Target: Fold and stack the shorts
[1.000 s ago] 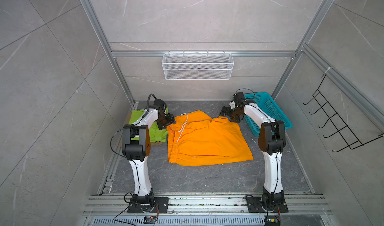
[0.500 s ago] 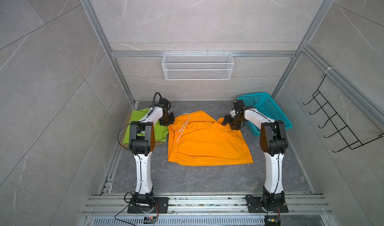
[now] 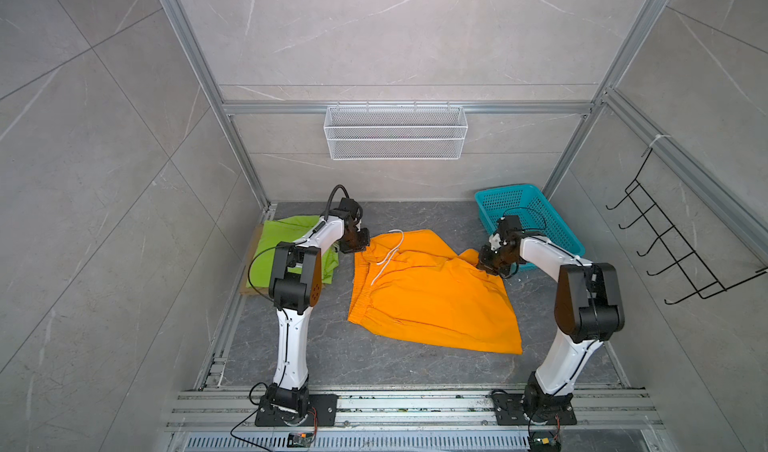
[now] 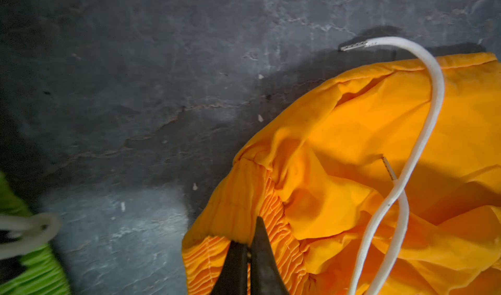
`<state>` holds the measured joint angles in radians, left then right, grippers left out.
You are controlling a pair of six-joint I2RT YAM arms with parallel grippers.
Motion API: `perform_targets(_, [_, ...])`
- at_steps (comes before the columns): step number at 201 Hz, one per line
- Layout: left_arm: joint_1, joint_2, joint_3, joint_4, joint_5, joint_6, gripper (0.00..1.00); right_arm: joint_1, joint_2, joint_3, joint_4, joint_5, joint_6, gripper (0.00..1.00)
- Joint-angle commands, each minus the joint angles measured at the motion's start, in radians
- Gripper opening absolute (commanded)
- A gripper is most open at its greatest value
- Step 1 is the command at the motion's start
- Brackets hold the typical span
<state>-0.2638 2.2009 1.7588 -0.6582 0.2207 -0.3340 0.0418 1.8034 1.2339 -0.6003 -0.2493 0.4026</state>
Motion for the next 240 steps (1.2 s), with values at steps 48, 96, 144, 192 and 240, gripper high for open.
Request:
perform_targets(48, [0.129,-0.205,-0.094,0.033,0.098,-0.051,0.00,0.139,-0.143,-0.146,-0.051,0.018,-0.009,0.43])
perform_targets(96, [0.127,-0.194,-0.094,0.039,0.120,-0.055,0.00,0.112,-0.025,0.196,-0.130,0.106,-0.028,0.94])
perform_targets(144, [0.127,-0.211,-0.096,0.033,0.112,-0.041,0.00,0.115,0.318,0.517,-0.166,-0.023,-0.013,0.97])
perform_targets(192, [0.128,-0.212,-0.097,0.029,0.112,-0.032,0.00,0.142,0.399,0.518,-0.160,-0.076,-0.034,0.79])
perform_targets(240, [0.127,-0.207,-0.105,0.053,0.137,-0.060,0.00,0.159,0.426,0.518,-0.135,-0.121,-0.024,0.08])
